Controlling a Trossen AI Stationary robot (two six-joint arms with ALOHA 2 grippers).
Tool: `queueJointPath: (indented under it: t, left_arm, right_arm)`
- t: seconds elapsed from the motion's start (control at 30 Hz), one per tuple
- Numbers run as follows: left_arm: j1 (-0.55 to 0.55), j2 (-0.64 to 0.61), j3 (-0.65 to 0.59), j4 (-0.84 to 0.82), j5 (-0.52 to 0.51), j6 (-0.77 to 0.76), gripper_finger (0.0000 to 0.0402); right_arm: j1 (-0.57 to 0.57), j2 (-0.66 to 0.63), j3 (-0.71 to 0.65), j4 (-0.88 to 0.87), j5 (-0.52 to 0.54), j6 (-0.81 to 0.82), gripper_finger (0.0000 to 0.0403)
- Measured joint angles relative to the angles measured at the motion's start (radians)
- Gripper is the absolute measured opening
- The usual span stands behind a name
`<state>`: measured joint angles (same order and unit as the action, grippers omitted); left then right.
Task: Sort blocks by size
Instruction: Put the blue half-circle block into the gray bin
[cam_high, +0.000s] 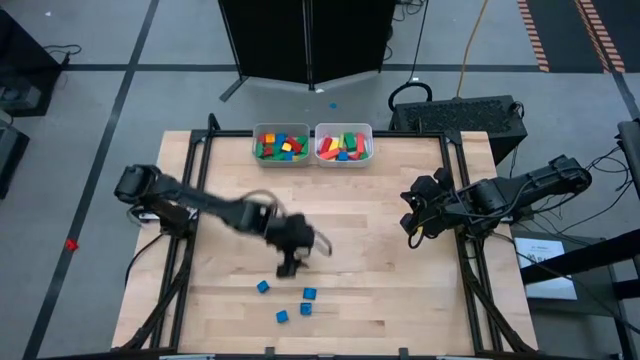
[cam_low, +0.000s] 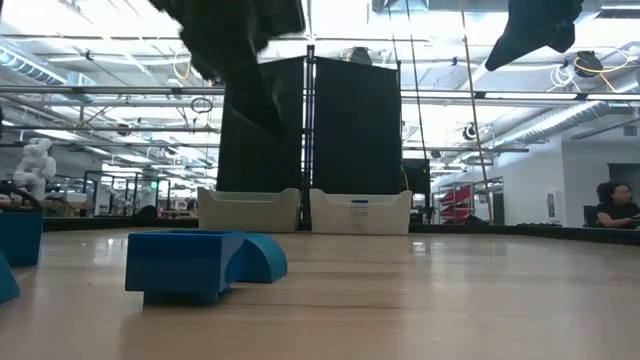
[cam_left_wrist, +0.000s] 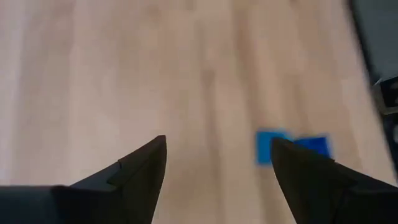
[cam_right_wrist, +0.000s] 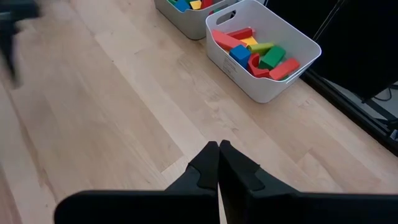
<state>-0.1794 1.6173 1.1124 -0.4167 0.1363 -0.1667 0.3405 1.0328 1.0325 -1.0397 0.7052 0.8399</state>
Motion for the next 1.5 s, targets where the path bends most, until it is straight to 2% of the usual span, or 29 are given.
queueJointPath:
  t: [0.23, 0.4, 0.5, 0.7, 1.0, 1.17, 1.5]
  left_arm:
    - [-0.245, 0.0, -0.163, 0.308, -0.232, -0.112, 0.0285]
    - [-0.309, 0.0, -0.266, 0.395, -0.424, -0.116, 0.0285]
    - [-0.306, 0.006, -0.302, 0.427, -0.419, -0.117, 0.0285]
    - [-0.315, 0.091, -0.304, 0.554, -0.321, -0.117, 0.0285]
    - [-0.319, 0.213, -0.288, 0.595, -0.324, -0.116, 0.0285]
    - [-0.319, 0.273, -0.287, 0.677, -0.322, -0.114, 0.0285]
    - [-0.318, 0.285, -0.287, 0.744, -0.318, -0.113, 0.0285]
  right_arm:
    - [0.0, 0.0, 0.0, 0.0, -0.005, -0.014, 0.0]
    - [0.0, 0.0, 0.0, 0.005, -0.005, -0.014, 0.0]
    - [0.0, 0.0, 0.0, 0.017, -0.005, -0.014, 0.0]
    - [0.0, 0.0, 0.0, 0.032, -0.005, -0.009, 0.0]
    - [0.0, 0.0, 0.0, 0.044, -0.005, -0.007, 0.0]
    - [0.0, 0.0, 0.0, 0.051, -0.004, -0.007, 0.0]
    - [0.0, 0.0, 0.0, 0.051, -0.004, -0.01, 0.0]
